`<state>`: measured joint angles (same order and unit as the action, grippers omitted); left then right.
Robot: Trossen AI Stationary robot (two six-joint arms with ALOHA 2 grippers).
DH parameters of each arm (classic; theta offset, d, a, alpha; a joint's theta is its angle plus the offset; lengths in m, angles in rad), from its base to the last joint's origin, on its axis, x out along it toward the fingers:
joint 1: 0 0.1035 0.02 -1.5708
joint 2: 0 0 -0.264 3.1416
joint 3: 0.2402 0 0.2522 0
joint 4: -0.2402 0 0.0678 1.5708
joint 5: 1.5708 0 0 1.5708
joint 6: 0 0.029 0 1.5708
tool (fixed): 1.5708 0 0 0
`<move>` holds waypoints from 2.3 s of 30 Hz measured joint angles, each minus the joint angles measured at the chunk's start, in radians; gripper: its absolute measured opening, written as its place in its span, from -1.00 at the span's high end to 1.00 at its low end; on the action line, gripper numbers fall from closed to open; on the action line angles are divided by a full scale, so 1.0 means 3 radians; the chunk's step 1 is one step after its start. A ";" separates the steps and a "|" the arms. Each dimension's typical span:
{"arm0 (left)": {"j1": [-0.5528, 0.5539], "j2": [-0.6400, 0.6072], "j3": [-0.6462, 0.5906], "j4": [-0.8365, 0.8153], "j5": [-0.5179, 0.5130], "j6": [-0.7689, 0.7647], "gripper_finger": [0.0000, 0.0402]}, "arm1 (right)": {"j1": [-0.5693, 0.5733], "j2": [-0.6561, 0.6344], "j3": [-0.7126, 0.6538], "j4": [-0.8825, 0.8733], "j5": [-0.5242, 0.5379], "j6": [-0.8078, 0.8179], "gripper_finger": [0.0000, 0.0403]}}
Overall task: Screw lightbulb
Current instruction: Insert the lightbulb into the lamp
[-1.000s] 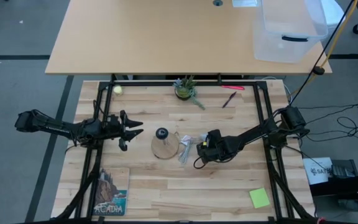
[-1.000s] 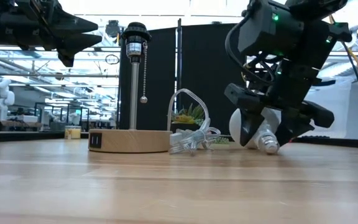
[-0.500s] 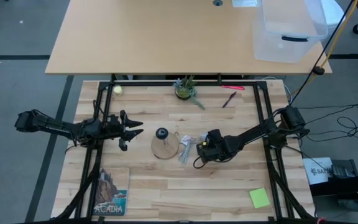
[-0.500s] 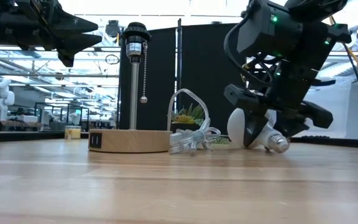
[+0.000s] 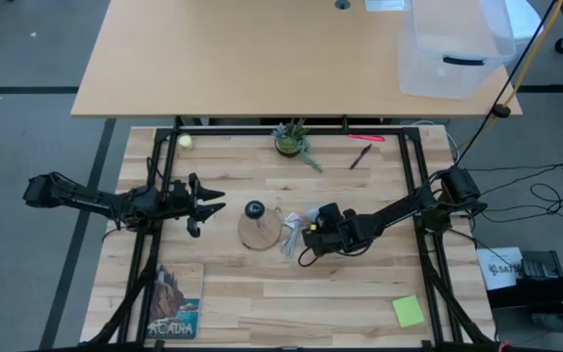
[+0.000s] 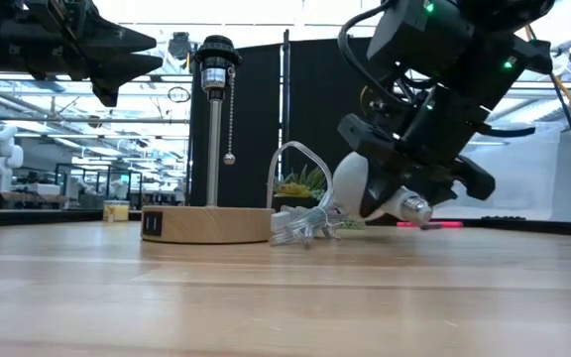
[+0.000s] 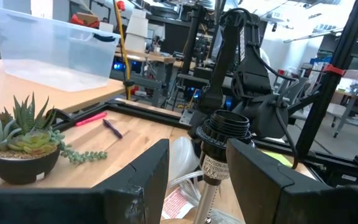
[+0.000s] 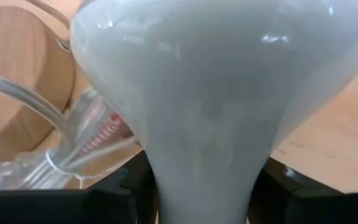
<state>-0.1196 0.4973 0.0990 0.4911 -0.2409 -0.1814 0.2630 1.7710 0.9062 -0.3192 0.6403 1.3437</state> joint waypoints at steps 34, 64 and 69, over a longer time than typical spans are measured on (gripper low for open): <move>0.0005 0.0000 -0.0001 0.0092 -0.0038 0.0027 0.18 | 0.0040 -0.0780 0.0005 0.3532 0.0685 -0.4785 0.15; 0.0004 0.0000 -0.0001 0.0165 -0.0034 0.0061 0.18 | -0.0490 0.0451 0.0837 0.4716 -0.1217 -0.5037 0.15; 0.0005 0.0001 -0.0001 0.0164 -0.0034 0.0085 0.18 | -0.0545 0.0582 0.0910 0.4791 -0.1360 -0.4970 0.15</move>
<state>-0.1181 0.4976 0.0986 0.5404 -0.2512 -0.1559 0.0996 1.9455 1.1792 1.1181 0.2323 -0.1474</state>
